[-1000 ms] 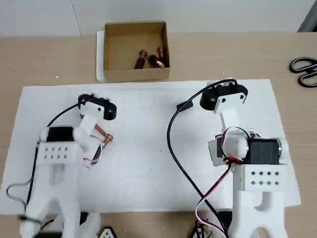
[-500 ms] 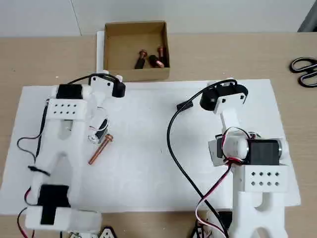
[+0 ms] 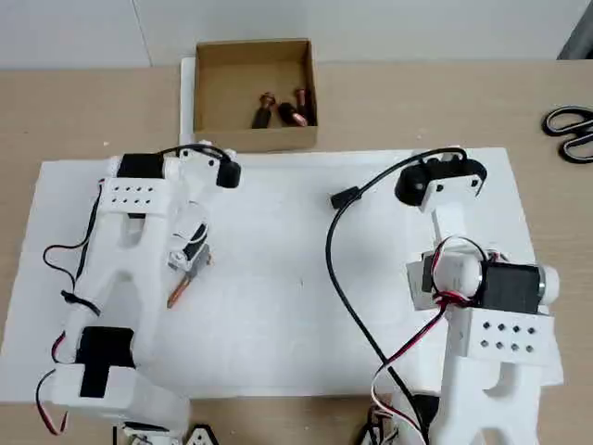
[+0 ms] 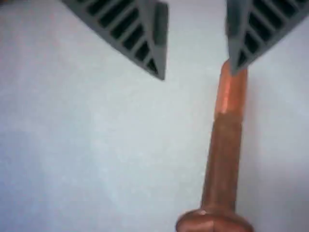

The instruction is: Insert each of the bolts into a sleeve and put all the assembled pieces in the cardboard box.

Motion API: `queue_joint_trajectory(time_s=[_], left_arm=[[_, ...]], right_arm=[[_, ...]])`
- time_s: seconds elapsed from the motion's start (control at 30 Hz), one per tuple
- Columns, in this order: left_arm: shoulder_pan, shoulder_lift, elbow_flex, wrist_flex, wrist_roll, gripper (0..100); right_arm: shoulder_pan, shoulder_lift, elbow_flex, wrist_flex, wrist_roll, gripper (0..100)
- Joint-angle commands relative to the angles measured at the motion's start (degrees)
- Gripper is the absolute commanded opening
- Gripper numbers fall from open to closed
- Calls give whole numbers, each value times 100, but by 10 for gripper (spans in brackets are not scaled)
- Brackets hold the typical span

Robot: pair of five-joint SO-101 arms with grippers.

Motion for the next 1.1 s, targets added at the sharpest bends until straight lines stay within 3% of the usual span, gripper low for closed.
queue_joint_trajectory(time_s=[0.0, 0.23, 1.07], left_arm=[[18, 132, -233, -202, -114, 86], [-18, 774, -251, -492, -202, 86], [237, 818, -391, -791, -149, 86]], right_arm=[[57, -119, -18, -66, 97, 14], [40, -110, -18, -84, 97, 14], [13, -75, -18, -57, 79, 14]])
